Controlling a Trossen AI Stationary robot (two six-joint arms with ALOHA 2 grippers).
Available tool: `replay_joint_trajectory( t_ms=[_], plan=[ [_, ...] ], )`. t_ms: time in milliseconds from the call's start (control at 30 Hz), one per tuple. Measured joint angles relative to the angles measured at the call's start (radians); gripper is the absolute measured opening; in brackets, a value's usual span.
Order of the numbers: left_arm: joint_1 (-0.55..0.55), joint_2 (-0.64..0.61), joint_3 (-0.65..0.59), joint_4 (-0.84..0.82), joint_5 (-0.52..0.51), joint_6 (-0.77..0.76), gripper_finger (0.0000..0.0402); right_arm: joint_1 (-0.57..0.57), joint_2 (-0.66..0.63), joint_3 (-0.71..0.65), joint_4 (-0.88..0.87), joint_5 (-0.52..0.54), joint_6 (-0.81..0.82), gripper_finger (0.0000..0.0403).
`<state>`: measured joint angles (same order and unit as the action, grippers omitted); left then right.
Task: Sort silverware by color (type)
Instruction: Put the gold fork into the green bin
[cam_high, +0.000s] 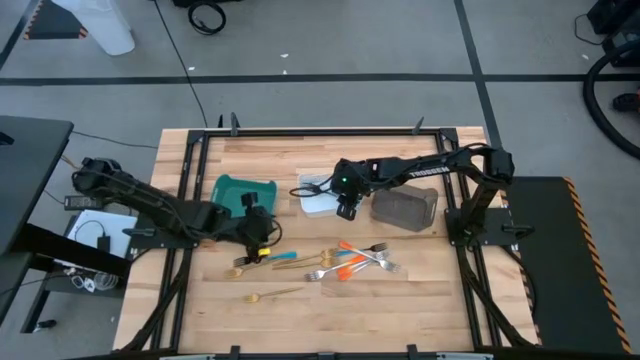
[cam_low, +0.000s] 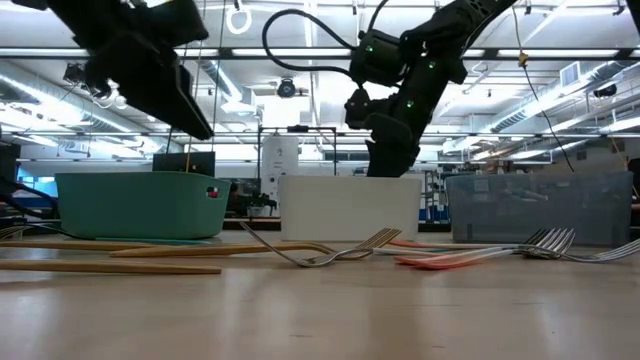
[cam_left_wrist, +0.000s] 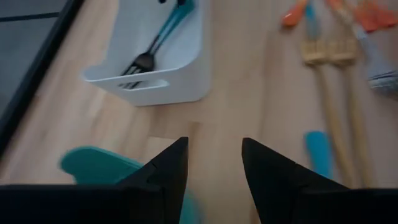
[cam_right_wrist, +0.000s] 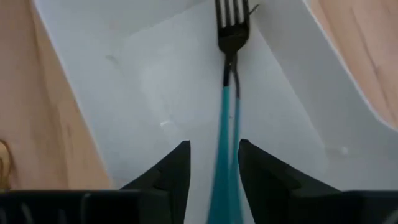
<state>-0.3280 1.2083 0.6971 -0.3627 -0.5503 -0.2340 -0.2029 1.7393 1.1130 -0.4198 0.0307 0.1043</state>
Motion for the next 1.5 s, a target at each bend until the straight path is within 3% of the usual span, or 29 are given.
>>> replay_joint_trajectory(
  t_ms=[233, 500, 767, 1133, 1500],
  plan=[
    [-0.108, 0.0, 0.0, 0.0, -0.013, -0.087, 0.016, 0.04, 0.0, 0.0, 0.015, 0.01, 0.095, 0.0142],
    [-0.166, 0.0, 0.0, 0.017, -0.037, -0.111, 0.016, 0.051, -0.064, 0.071, 0.004, 0.105, 0.104, 0.0138],
    [-0.171, 0.0, 0.0, 0.016, 0.03, -0.173, 0.016, 0.187, -0.104, 0.076, 0.055, 0.137, 0.118, 0.0138],
    [-0.17, 0.0, 0.0, 0.008, 0.058, -0.2, 0.016, 0.418, -0.031, 0.074, 0.233, 0.257, 0.14, 0.0138],
    [-0.171, 0.0, 0.0, 0.008, 0.127, -0.253, 0.016, 0.512, 0.013, 0.072, 0.254, 0.322, 0.185, 0.0138]
  ],
)
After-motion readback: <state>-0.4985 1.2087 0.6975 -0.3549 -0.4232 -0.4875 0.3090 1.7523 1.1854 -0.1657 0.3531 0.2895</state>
